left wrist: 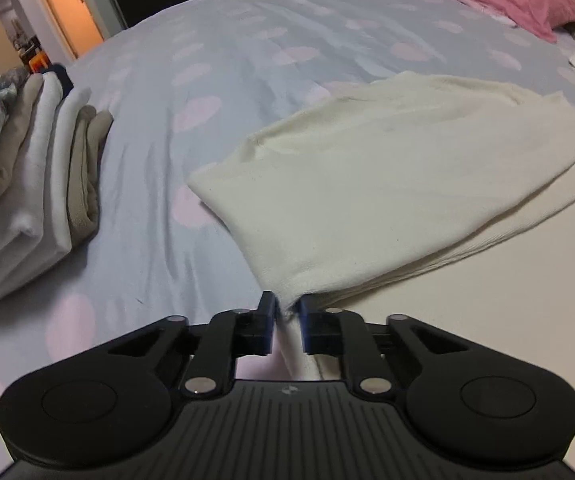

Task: Fold clothes

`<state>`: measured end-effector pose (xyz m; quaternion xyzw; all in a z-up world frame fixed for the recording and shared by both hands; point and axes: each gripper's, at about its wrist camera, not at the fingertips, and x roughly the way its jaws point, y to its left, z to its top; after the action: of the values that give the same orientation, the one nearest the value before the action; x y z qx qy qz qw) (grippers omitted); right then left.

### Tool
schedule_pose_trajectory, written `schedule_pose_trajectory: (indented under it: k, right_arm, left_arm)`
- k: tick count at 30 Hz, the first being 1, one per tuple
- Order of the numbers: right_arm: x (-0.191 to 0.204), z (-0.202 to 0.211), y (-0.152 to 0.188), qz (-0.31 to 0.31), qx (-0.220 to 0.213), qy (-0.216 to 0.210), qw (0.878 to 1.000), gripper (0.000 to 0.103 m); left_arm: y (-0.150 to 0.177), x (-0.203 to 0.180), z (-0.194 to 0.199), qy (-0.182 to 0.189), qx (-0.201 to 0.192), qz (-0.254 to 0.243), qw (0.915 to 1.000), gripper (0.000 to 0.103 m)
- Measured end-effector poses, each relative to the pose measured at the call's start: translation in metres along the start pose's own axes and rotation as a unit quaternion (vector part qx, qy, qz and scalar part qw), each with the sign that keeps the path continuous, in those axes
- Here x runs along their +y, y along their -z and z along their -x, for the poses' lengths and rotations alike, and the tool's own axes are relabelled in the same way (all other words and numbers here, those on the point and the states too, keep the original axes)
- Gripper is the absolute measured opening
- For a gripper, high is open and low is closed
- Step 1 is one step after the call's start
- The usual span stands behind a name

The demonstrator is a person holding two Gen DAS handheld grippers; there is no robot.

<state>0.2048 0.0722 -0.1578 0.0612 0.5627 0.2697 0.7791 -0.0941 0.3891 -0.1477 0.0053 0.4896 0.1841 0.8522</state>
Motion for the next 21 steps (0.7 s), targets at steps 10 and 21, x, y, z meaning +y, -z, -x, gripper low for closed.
schedule_pose_trajectory:
  k: [10, 21]
  right_arm:
    - [0.023, 0.02, 0.001, 0.002, -0.001, -0.034, 0.999, 0.007]
    - [0.006, -0.002, 0.015, -0.009, 0.045, 0.001, 0.999, 0.006]
  left_arm:
    - [0.007, 0.028, -0.002, -0.004, 0.017, 0.062, 0.9979, 0.004]
    - [0.015, 0.029, -0.014, -0.002, 0.037, 0.062, 0.9974, 0.005]
